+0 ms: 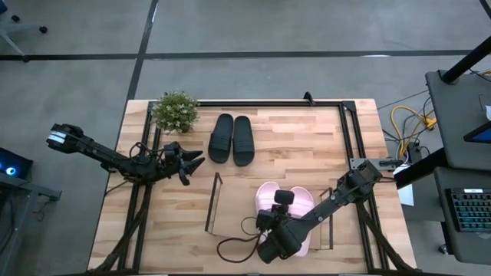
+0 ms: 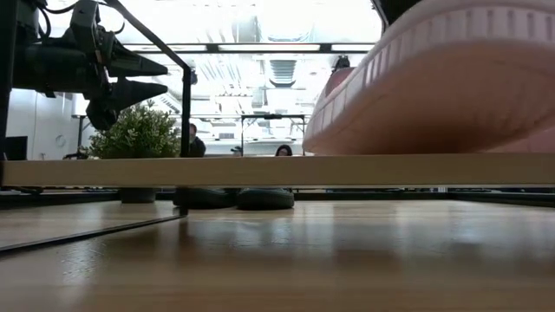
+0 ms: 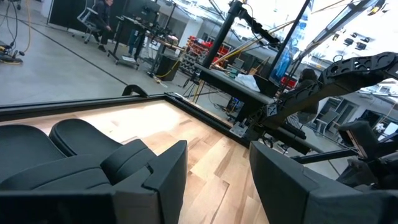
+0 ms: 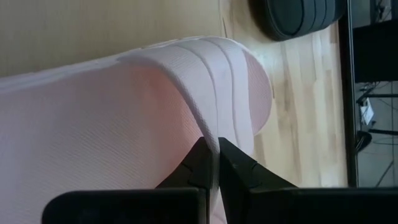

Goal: Pick and place slides into the shelf
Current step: Put the pink slide on the shelf

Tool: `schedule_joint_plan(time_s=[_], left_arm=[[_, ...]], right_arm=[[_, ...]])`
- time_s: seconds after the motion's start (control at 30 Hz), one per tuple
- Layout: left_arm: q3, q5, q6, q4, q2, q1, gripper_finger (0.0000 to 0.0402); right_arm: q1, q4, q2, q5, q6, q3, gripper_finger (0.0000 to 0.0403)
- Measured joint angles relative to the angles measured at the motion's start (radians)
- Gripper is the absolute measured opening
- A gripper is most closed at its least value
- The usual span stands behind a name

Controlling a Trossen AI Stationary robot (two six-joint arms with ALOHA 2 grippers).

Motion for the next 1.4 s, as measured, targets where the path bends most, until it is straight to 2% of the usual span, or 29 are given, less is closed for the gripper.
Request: schedule_joint_plan(time_s=[0.23, 0.47, 1.03, 1.27, 1.4], left_arm=[[0.0, 0.005, 0.0, 0.0, 0.0, 0.0, 0.016], [0.0, 0.027, 0.0, 0.0, 0.0, 0.0, 0.016], [0.0, 0.047, 0.0, 0.0, 0.0, 0.0, 0.016], [0.0, 0.056, 0.0, 0.0, 0.0, 0.0, 0.016], [0.0, 0.068, -0.001, 0.0, 0.0, 0.0, 0.016]], right_arm=[[0.0, 0.001, 0.0, -0.008, -0.02, -0.01, 0.0008], [-0.002, -0.003, -0.002, -0.084, 0.08, -0.021, 0.0018], [-0.009, -0.001, -0.001, -0.148, 0.115, 0.087, 0.0139], [-0.008, 0.0, 0.0, -0.134, 0.087, 0.207, 0.0151], [-0.012, 0.001, 0.0, -0.006, 0.129, 0.295, 0.0143]])
